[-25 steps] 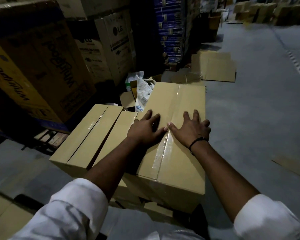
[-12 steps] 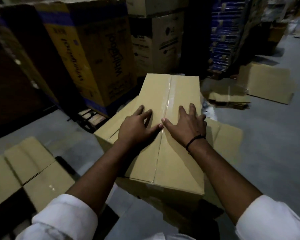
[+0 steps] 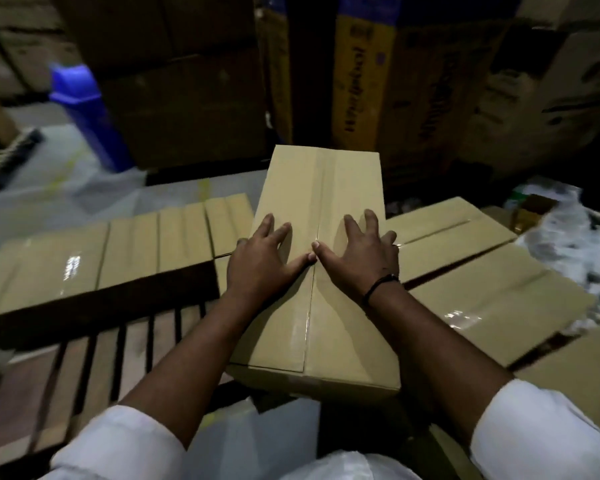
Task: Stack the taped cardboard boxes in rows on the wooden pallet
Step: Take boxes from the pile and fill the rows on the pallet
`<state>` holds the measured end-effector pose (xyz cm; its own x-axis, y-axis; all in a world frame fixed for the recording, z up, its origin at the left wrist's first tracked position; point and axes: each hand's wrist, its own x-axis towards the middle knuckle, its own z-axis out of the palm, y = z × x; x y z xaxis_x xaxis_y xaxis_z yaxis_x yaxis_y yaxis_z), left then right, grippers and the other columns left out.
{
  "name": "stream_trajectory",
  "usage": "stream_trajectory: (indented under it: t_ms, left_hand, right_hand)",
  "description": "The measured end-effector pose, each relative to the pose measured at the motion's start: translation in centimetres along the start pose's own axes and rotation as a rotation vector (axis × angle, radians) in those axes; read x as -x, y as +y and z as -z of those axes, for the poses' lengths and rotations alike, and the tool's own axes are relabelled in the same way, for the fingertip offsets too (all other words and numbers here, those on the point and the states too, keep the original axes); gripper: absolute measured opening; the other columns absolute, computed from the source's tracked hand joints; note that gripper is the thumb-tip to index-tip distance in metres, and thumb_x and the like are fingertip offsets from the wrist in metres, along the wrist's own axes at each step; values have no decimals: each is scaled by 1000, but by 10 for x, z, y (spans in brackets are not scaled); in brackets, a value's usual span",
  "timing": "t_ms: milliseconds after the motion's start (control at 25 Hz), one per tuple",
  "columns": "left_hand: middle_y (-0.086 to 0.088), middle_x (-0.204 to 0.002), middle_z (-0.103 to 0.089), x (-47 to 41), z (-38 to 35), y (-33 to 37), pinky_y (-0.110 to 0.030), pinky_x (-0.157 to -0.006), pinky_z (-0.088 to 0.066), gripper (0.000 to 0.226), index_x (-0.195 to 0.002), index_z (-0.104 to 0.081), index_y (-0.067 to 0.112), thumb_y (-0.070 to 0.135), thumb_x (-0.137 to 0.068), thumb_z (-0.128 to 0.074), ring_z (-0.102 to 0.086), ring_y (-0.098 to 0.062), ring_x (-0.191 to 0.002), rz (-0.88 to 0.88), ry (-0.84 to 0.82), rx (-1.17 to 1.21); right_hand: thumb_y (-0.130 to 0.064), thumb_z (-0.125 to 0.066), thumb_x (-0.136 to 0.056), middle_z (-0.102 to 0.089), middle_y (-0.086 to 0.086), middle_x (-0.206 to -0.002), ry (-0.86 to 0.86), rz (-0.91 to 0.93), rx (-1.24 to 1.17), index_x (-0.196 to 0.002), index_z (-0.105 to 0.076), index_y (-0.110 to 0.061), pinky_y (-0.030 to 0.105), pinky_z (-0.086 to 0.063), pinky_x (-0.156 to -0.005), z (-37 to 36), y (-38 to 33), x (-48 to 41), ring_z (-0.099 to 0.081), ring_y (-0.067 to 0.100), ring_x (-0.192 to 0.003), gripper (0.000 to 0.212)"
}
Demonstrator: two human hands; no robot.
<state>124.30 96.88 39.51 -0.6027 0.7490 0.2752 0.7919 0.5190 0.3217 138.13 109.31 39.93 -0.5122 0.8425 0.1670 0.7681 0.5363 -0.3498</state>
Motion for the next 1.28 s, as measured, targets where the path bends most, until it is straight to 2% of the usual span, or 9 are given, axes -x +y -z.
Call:
stream_trajectory:
  t_ms: [120, 320, 600, 1000, 1280]
  left_hand:
    - [2, -167, -29, 25, 17, -75, -47, -105, -46, 94, -153, -45, 36, 93, -78, -45, -51, -37, -136, 121, 5, -34]
    - [-1, -168, -27, 63, 38, -167, -46, -107, -44, 92, -153, -45, 33, 89, -81, -49, -48, -35, -139, 266, -4, -99]
    - [1, -169, -22, 93, 36, -255, -47, -108, -42, 94, -155, -40, 36, 91, -80, -45, -44, -36, -141, 396, -55, -117]
    - [5, -171, -17, 65, -41, -347, -50, -107, -41, 95, -156, -38, 37, 92, -79, -41, -41, -41, -142, 588, -179, -74]
    - [11, -172, 0, 22, -155, -426, -52, -117, -32, 92, -158, -30, 41, 91, -82, -38, -30, -36, -150, 675, -285, -19]
  right_hand:
    - [-84, -41, -84, -12, 4, -169, -77, 113, 23, -157, -30, -33, 57, -35, -113, -39, -69, 9, -26, 47, -144, 90]
    - [-86, -40, -81, -14, 4, -168, -161, 238, -10, -156, -33, -33, 57, -39, -111, -98, -153, 33, -27, 48, -143, 92]
    - [-85, -43, -81, -13, 2, -169, -290, 316, -40, -155, -35, -34, 54, -38, -110, -161, -220, 52, -28, 46, -142, 90]
    - [-83, -46, -81, -10, -1, -169, -481, 325, -89, -154, -36, -34, 49, -41, -110, -282, -260, 11, -34, 39, -138, 89]
    - [-83, -44, -84, 0, -3, -169, -568, 316, -89, -158, -30, -35, 50, -38, -112, -428, -254, -49, -31, 39, -139, 89]
